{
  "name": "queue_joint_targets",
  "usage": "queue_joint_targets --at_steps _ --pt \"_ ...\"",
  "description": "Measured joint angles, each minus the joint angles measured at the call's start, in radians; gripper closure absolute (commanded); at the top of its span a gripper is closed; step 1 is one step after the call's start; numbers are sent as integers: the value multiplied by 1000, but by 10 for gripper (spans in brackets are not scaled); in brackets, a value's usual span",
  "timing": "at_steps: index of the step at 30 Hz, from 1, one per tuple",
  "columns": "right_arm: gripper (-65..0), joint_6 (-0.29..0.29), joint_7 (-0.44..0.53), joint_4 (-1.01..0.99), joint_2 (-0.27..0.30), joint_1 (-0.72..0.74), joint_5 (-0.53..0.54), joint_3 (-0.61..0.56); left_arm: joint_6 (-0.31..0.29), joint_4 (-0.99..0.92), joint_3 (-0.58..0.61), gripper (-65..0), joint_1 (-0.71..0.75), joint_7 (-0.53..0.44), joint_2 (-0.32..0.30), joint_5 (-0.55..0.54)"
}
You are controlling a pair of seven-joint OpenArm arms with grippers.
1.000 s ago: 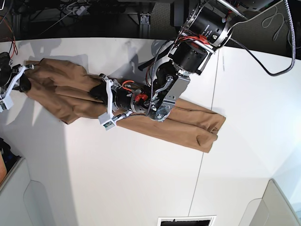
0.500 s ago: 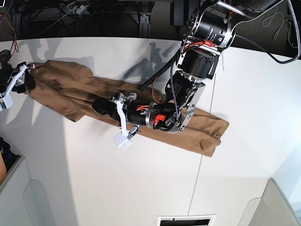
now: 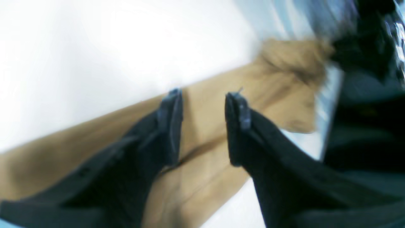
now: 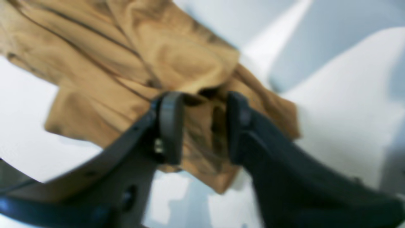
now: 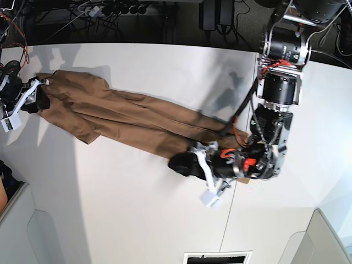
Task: Layout the t-shirt on the table in an organized manner, then fold the t-shirt properly
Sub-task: 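Move the left gripper back to the hem end of the strip, then grasp the hem end with the left gripper and fold it toward the collar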
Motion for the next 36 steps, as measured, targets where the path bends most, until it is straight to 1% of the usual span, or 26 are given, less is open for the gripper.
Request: queue_joint_targets --at_steps 2,5,6,8,10,12,13,17,20,22,27,30,32,36 --pt "0 0 11 0 -10 0 0 0 0 1 -79 -260 -5 -14 -58 -1" --pt "0 -3 19 0 -19 2 -1 0 0 -8 -166 -262 1 -24 -129 0" --pt "0 -3 19 0 -27 6 -1 0 0 -17 -185 -272 2 -39 -149 0" --pt "0 -3 20 0 -43 13 -3 1 0 -46 -203 -312 3 -70 -185 5" --pt "0 -3 23 0 -63 20 2 1 0 -101 -203 -359 2 -111 -208 48" --pt "0 -3 24 0 -83 21 2 1 0 -170 -203 -379 5 -159 -215 100" --pt "0 -3 22 0 -90 21 1 -2 0 -202 -202 -379 8 -173 -216 116" --pt "0 -3 -2 0 -102 21 0 -5 0 -309 -203 -379 10 -190 -222 115" --pt "0 -3 -7 0 -105 20 0 -5 0 -359 -202 -379 10 -261 -220 166" --pt "0 -3 -13 0 -105 20 0 -5 0 -365 -202 -379 9 -287 -221 189" --pt "0 -3 -21 0 -105 20 0 -5 1 -367 -202 -379 -21 -279 -224 201" --pt "0 -3 -24 0 -109 14 1 -5 0 -366 -203 -379 -40 -338 -223 249" --pt "0 -3 -25 0 -114 12 1 -5 0 -376 -204 -379 -38 -355 -211 317" --pt "0 -3 -27 0 -115 12 3 -5 0 -389 -204 -379 -19 -369 -177 309"
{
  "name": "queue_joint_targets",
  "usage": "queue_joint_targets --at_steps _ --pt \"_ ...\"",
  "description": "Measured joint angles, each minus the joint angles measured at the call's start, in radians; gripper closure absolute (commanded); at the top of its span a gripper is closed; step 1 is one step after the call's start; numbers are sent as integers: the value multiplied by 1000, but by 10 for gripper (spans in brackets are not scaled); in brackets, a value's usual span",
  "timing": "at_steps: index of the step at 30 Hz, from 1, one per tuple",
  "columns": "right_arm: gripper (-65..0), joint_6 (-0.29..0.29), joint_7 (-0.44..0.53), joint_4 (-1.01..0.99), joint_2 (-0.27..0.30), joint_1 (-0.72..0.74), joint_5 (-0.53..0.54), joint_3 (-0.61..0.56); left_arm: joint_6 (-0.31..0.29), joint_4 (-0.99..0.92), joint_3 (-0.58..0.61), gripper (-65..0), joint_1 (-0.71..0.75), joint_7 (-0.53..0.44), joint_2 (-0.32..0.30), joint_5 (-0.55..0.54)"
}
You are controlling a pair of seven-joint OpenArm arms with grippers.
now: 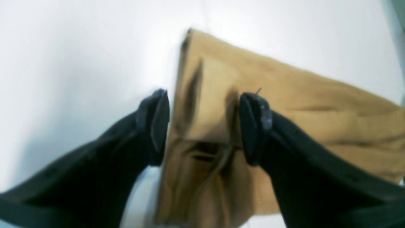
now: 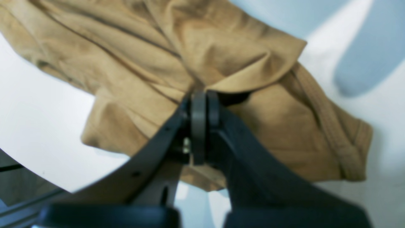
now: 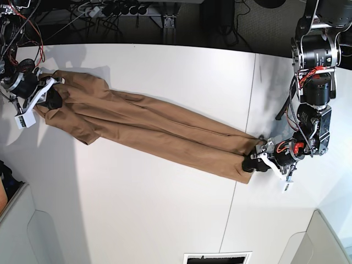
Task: Layout the t-shirt on the table in an organized manner, then fold the t-shirt properly
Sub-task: 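Grasp the hem end with the left gripper and fold it toward the collar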
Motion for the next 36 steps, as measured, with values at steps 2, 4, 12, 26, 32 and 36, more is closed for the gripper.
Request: queue_joint_targets --at_steps 2,4,12,26,32,36 --pt "0 0 -6 0 0 0 1 0 0 0 0 -379 -4 14 10 5" --pt "0 0 -8 0 0 0 1 0 0 0 -3 -379 -5 42 21 -3" --pt "0 0 -12 0 0 0 1 0 -16 13 49 -371 44 29 37 -53" --pt "0 0 -7 0 0 0 1 0 -22 31 129 0 0 93 5 -21" --pt "0 0 -2 0 0 0 21 0 -4 129 130 0 -35 166 -51 11" --pt "0 3 2 0 0 2 19 0 -3 239 130 0 -48 252 -48 -66"
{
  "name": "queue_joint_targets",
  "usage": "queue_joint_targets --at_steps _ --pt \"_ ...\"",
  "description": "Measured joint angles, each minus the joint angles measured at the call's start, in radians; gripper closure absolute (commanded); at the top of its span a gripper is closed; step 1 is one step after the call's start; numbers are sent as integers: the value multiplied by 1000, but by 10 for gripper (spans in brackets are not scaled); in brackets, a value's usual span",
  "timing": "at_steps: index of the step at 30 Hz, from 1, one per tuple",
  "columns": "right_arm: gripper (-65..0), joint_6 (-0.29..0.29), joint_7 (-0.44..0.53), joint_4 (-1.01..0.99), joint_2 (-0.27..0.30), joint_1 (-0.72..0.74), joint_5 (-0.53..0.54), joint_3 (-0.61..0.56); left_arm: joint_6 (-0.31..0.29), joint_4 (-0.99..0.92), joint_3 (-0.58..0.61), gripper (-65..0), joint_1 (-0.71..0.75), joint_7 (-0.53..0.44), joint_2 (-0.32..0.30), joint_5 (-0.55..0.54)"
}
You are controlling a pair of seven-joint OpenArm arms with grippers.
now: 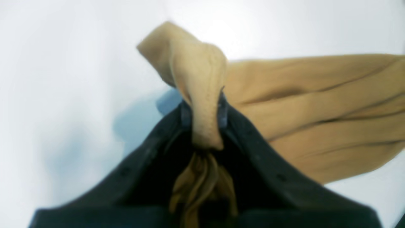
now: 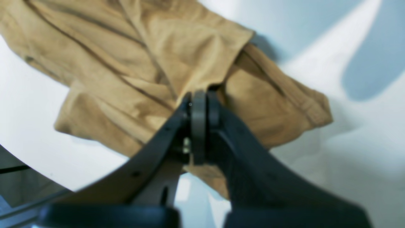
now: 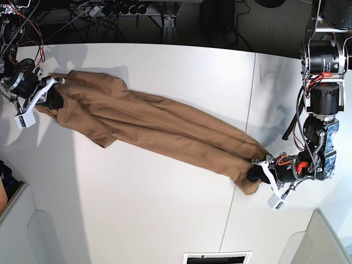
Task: Layout the t-shirt on the table in an organized manner, then fold the t-shirt properly
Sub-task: 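Grasp the hem end with the left gripper and fold it toward the collar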
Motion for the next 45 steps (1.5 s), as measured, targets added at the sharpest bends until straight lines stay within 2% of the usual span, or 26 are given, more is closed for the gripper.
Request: queue_joint_targets --at_steps 3,6,10,13,15,21,24,26,28,30,33,35,36,38,41,43,45 --pt "0 0 0 0 0 0 -5 0 1 107 2 0 8 74 6 -124" --pt "0 0 1 0 0 0 -10 0 2 227 0 0 34 122 24 -134" --pt "0 1 0 0 0 0 -20 0 0 335 31 0 98 208 113 -200" --pt "0 1 1 0 0 0 -23 0 0 360 104 0 137 219 185 -199" --pt "0 0 0 0 0 -1 -26 0 0 360 153 0 149 205 221 -138" --pt "0 1 -2 0 0 -2 -26 0 0 360 252 -4 180 168 273 -85" --pt "0 1 -1 0 0 -2 -26 0 0 360 301 -256 202 111 294 -3" --pt "0 0 2 0 0 -2 -31 0 0 360 322 -359 216 16 297 42" --pt "0 1 2 0 0 -2 -32 1 0 360 328 -369 220 -42 298 88" --pt "0 1 2 0 0 -2 -32 11 0 360 327 -369 219 -51 300 92" --pt "0 0 2 0 -3 0 -31 54 0 360 327 -369 216 -51 314 90" --pt "0 -4 -6 0 -3 0 -30 100 -1 360 328 -369 216 -51 322 46" --pt "-32 -10 -12 0 -3 0 -29 130 -1 360 327 -369 216 -50 322 32" --pt "-135 -23 -25 0 -3 0 -31 196 -1 360 309 -369 216 -31 324 11" --pt "-246 -23 -25 0 7 -12 -29 279 0 373 246 -369 217 32 319 -97" --pt "-282 -23 -23 0 15 -33 -16 303 0 390 210 -369 213 59 319 -172" --pt "-283 -23 -25 0 17 -53 -10 306 0 393 200 -369 211 63 319 -196"
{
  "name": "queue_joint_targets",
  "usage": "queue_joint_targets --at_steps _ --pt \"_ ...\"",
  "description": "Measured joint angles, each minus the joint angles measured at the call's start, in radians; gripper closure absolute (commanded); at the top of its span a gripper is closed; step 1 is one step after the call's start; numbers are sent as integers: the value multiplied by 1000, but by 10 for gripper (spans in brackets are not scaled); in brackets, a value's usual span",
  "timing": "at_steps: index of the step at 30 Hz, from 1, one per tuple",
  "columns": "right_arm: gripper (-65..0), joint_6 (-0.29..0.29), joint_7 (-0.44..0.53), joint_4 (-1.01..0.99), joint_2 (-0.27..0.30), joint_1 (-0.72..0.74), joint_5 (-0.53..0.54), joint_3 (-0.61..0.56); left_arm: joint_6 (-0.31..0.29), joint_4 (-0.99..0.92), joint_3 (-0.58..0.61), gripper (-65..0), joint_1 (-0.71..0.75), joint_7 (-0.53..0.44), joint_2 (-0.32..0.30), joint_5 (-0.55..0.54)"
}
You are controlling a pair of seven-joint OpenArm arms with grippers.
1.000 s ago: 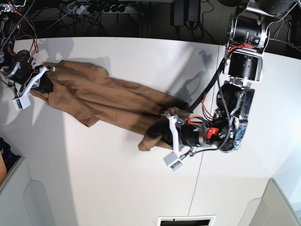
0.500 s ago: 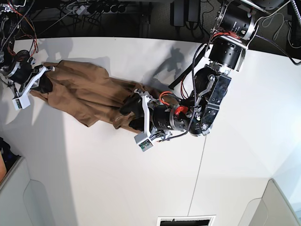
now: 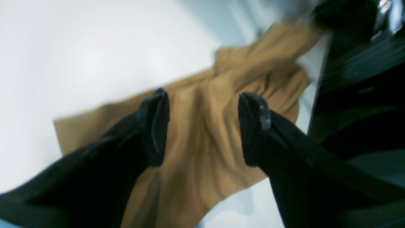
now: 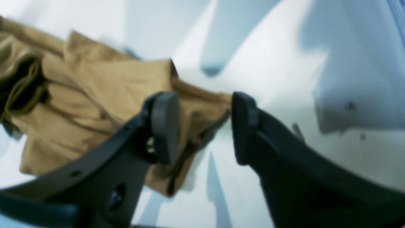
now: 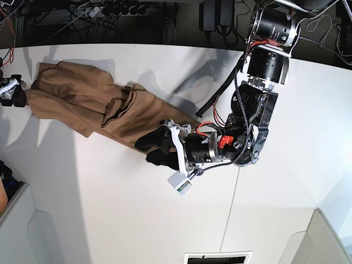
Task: Layout the t-shirt on the table in an organized manner, then fold the t-shirt properly
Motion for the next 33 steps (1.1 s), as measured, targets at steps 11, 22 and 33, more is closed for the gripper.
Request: queue_joint_targets --at_steps 11,22,33 --pt "-304 -5 24 -40 0 -13 -33 0 0 0 3 -369 39 26 -35 12" --pt "-409 8 42 -203 -27 -13 43 0 0 -1 2 -369 103 24 -67 16" --pt "-409 31 49 -202 -139 -8 108 2 0 -1 1 -369 105 17 -67 27"
